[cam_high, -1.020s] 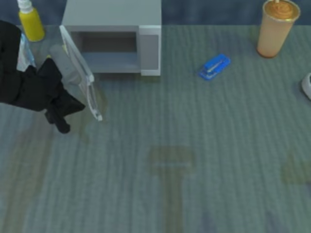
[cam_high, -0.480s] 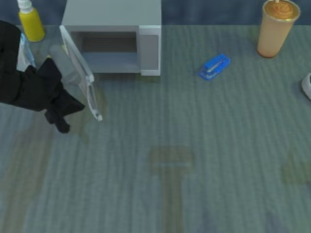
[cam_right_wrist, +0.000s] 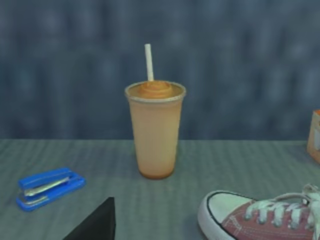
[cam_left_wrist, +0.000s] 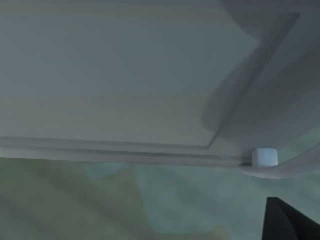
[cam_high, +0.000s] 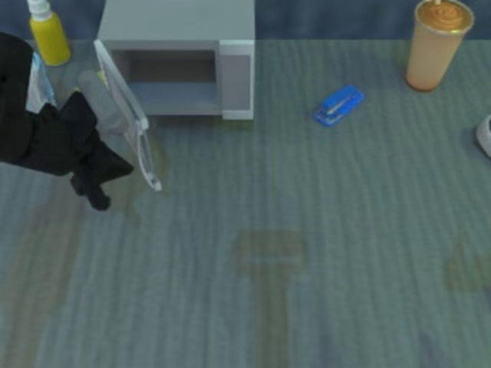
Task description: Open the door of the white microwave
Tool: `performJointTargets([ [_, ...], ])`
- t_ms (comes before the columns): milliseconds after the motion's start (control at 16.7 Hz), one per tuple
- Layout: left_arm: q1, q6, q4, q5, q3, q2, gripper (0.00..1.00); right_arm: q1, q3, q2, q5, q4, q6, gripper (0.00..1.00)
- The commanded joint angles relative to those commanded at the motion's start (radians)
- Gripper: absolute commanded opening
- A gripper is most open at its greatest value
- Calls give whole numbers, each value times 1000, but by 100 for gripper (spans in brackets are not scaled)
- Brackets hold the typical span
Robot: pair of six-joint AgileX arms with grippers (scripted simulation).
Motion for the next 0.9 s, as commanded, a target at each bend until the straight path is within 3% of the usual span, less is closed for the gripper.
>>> performJointTargets([
  [780,0,0,0,0,0,0,98,0,0,0,0,0,0,100],
  [900,0,0,0,0,0,0,100,0,0,0,0,0,0,100],
])
